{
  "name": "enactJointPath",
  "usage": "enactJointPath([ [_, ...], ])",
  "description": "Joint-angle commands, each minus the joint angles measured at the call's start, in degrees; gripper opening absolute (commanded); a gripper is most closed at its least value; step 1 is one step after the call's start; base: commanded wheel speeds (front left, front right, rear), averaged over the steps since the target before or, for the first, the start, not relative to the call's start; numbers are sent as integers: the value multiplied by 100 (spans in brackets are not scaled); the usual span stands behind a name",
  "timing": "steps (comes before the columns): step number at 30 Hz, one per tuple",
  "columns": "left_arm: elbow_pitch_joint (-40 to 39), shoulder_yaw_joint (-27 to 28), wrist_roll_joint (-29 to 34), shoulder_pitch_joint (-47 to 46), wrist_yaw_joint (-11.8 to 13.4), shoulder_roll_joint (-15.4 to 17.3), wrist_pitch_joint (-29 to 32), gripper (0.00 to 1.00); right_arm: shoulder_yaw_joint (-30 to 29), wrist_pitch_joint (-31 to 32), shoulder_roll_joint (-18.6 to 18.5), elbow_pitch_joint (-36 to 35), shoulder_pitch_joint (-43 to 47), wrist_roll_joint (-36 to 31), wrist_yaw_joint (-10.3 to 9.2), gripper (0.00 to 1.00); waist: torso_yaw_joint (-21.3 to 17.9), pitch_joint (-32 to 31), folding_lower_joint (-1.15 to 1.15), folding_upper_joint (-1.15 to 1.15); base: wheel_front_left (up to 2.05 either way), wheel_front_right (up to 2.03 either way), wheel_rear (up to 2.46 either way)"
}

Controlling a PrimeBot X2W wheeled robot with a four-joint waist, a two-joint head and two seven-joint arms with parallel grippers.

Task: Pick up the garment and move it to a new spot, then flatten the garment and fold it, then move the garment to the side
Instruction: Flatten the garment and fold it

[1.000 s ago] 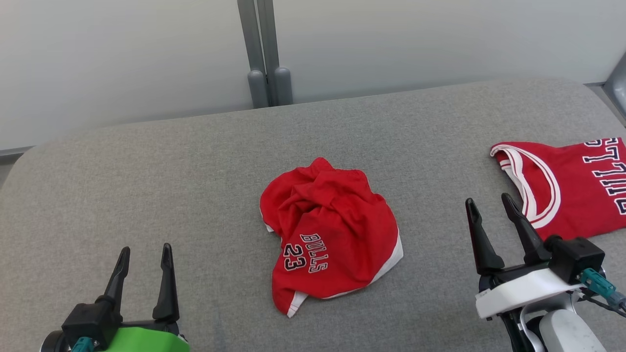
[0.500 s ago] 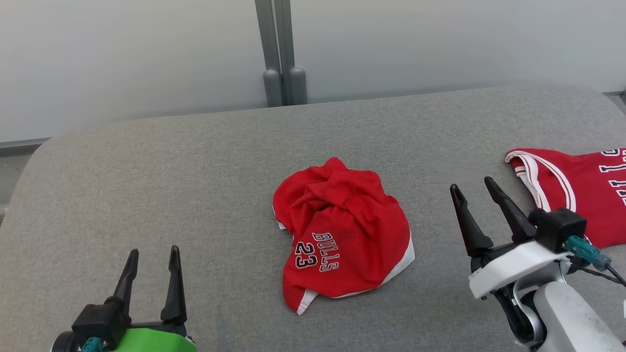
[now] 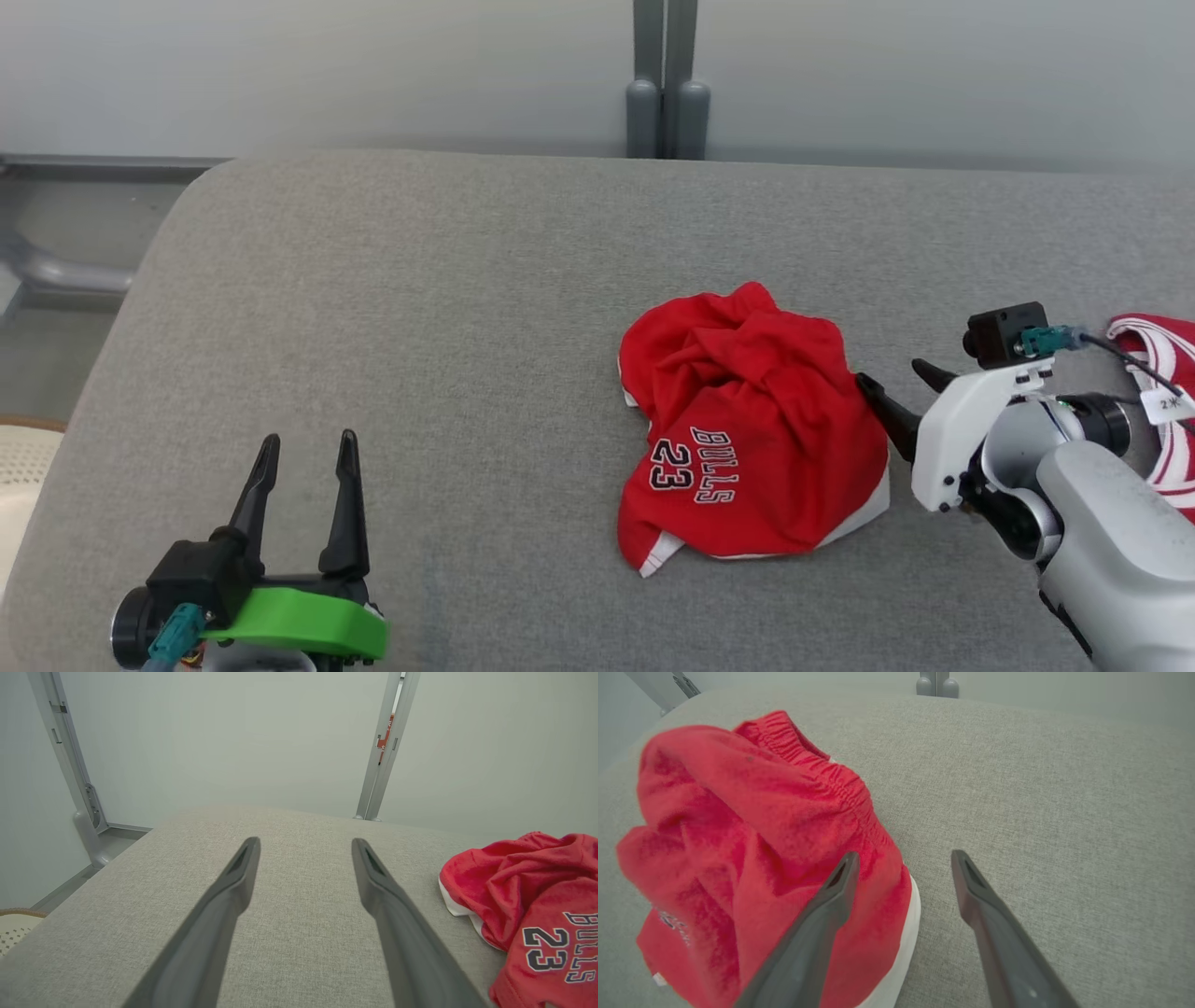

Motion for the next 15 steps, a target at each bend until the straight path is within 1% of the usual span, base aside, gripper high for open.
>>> enactJointPath([
  [1, 31, 22, 63, -117, -38, -31, -15, 100, 83, 136, -49, 129, -174, 76, 1, 100, 390, 266, 0, 0, 0, 0, 0],
  [4, 70, 50, 82, -181, -96, -85, -15, 100, 241, 337, -113, 406, -389, 192, 1, 100, 543, 335, 0, 0, 0, 0, 0],
  [9, 169, 115, 114, -263, -183, -159, -15, 100, 517, 726, -105, 912, -645, 515, 1, 100, 716, 396, 0, 0, 0, 0, 0],
  [13, 233, 165, 151, -289, -225, -217, -15, 100, 699, 779, -104, 1208, -743, 724, 1, 100, 779, 394, 0, 0, 0, 0, 0],
  [14, 241, 178, 154, -289, -236, -231, -15, 100, 727, 746, -105, 1267, -761, 764, 1, 97, 781, 386, 0, 0, 0, 0, 0],
  [15, 251, 194, 160, -282, -238, -247, -15, 100, 749, 687, -123, 1362, -780, 781, 1, 69, 777, 372, 0, 0, 0, 0, 0],
])
